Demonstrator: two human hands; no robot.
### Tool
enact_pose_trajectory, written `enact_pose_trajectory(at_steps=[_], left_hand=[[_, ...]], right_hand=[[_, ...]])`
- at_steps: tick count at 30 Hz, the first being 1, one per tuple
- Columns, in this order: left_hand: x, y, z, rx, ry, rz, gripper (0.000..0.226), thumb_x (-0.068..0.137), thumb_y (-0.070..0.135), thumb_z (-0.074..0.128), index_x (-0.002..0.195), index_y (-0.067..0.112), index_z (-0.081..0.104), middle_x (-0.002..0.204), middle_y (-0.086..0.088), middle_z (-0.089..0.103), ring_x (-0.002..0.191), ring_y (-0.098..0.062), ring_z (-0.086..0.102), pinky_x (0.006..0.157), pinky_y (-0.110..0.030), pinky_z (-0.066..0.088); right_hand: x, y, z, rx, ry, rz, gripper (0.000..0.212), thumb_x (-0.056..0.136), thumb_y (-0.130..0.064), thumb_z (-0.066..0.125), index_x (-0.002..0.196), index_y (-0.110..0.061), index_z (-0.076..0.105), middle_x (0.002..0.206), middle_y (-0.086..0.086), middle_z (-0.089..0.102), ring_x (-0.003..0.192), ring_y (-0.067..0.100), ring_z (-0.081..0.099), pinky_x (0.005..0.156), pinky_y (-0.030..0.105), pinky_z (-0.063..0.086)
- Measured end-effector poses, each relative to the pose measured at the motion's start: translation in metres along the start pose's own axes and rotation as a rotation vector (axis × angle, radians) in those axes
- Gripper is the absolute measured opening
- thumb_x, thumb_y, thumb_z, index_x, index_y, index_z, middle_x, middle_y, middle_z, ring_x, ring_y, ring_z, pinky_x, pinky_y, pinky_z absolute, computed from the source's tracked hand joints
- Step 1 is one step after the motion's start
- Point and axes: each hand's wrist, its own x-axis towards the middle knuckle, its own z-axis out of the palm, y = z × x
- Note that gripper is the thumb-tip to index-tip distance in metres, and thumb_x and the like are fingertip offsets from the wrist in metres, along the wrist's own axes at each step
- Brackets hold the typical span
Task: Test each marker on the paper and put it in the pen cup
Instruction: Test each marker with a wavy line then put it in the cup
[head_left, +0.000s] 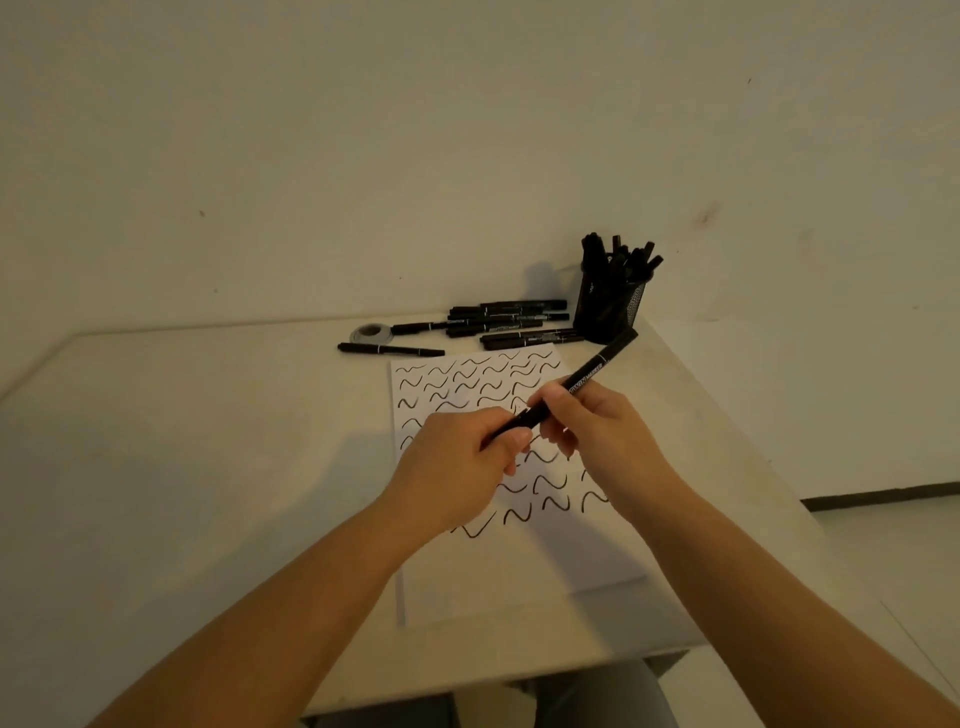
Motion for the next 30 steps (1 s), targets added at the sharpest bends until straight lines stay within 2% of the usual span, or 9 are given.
enact_pose_trajectory(at_steps=[2,5,8,13,15,17,20,26,30], left_hand=[[-0.006,0.004,0.003,0.133,0.083,0.034,0.018,0.090,0.039,0.047,0.080,0.033,0.060,0.061,0.012,0.060,0.052,-0.008,0.053,0.053,-0.026,0.045],[-0.016,-0.005,0.002,0.426,0.159,0.113,0.022,0.091,0.043,0.043,0.090,0.029,0.060,0.067,0.013,0.057,0.059,-0.012,0.051,0.054,-0.028,0.041],[-0.026,-0.022,-0.006,0.438,0.041,0.091,0.021,0.093,0.042,0.040,0.085,0.029,0.055,0.068,0.013,0.058,0.062,-0.012,0.053,0.057,-0.029,0.042],[-0.024,-0.025,-0.003,0.199,-0.148,0.091,0.020,0.095,0.034,0.036,0.089,0.027,0.054,0.070,0.022,0.061,0.063,-0.004,0.057,0.059,-0.028,0.046],[-0.018,-0.023,0.005,0.169,-0.169,0.118,0.025,0.095,0.037,0.035,0.095,0.025,0.056,0.078,0.013,0.064,0.058,-0.005,0.050,0.055,-0.027,0.040],[-0.010,-0.019,0.015,0.186,-0.207,0.135,0.029,0.095,0.040,0.033,0.101,0.022,0.055,0.093,0.000,0.065,0.072,-0.011,0.054,0.064,-0.033,0.045],[0.000,-0.017,0.028,0.225,-0.221,0.135,0.033,0.095,0.041,0.031,0.105,0.020,0.052,0.102,-0.003,0.061,0.089,-0.020,0.052,0.077,-0.040,0.046],[0.002,-0.027,0.039,0.289,-0.201,0.116,0.034,0.094,0.042,0.030,0.110,0.024,0.054,0.099,-0.001,0.056,0.092,-0.020,0.050,0.080,-0.038,0.045],[0.004,-0.028,0.038,0.257,-0.195,0.117,0.031,0.095,0.039,0.032,0.110,0.025,0.055,0.098,0.000,0.056,0.091,-0.017,0.050,0.079,-0.035,0.045]], right_hand=[[-0.005,0.002,0.007,0.072,0.085,0.035,0.027,0.093,-0.027,0.047,0.072,-0.019,0.063,0.047,-0.008,0.053,0.043,0.001,0.045,0.044,0.012,0.039],[0.003,0.003,-0.011,0.284,0.373,0.172,0.029,0.094,-0.027,0.045,0.070,-0.015,0.055,0.054,-0.001,0.046,0.047,0.011,0.040,0.047,0.021,0.036],[0.001,0.012,-0.045,0.171,0.502,0.144,0.029,0.093,-0.032,0.047,0.072,-0.014,0.057,0.058,0.000,0.046,0.051,0.012,0.039,0.051,0.026,0.035],[-0.014,0.035,-0.062,0.007,0.437,0.048,0.016,0.086,-0.028,0.058,0.073,-0.017,0.060,0.054,-0.005,0.054,0.045,0.001,0.047,0.055,0.021,0.038],[-0.021,0.046,-0.068,-0.026,0.404,0.055,0.013,0.087,-0.022,0.058,0.076,-0.016,0.059,0.059,0.000,0.058,0.045,-0.001,0.049,0.055,0.018,0.042],[-0.029,0.058,-0.069,-0.036,0.359,0.053,0.010,0.089,-0.017,0.056,0.080,-0.014,0.058,0.064,0.005,0.061,0.049,-0.001,0.054,0.053,0.010,0.043],[-0.036,0.066,-0.070,-0.007,0.328,0.030,0.009,0.089,-0.013,0.054,0.080,-0.013,0.057,0.065,0.006,0.062,0.053,0.001,0.058,0.052,0.007,0.043],[-0.037,0.065,-0.067,-0.134,0.123,-0.019,0.015,0.086,-0.009,0.057,0.073,-0.016,0.058,0.058,-0.001,0.065,0.059,0.009,0.061,0.058,0.016,0.045],[-0.039,0.064,-0.064,-0.208,0.039,-0.062,0.016,0.086,-0.015,0.058,0.072,-0.021,0.059,0.061,-0.007,0.067,0.059,0.003,0.058,0.057,0.010,0.041]])
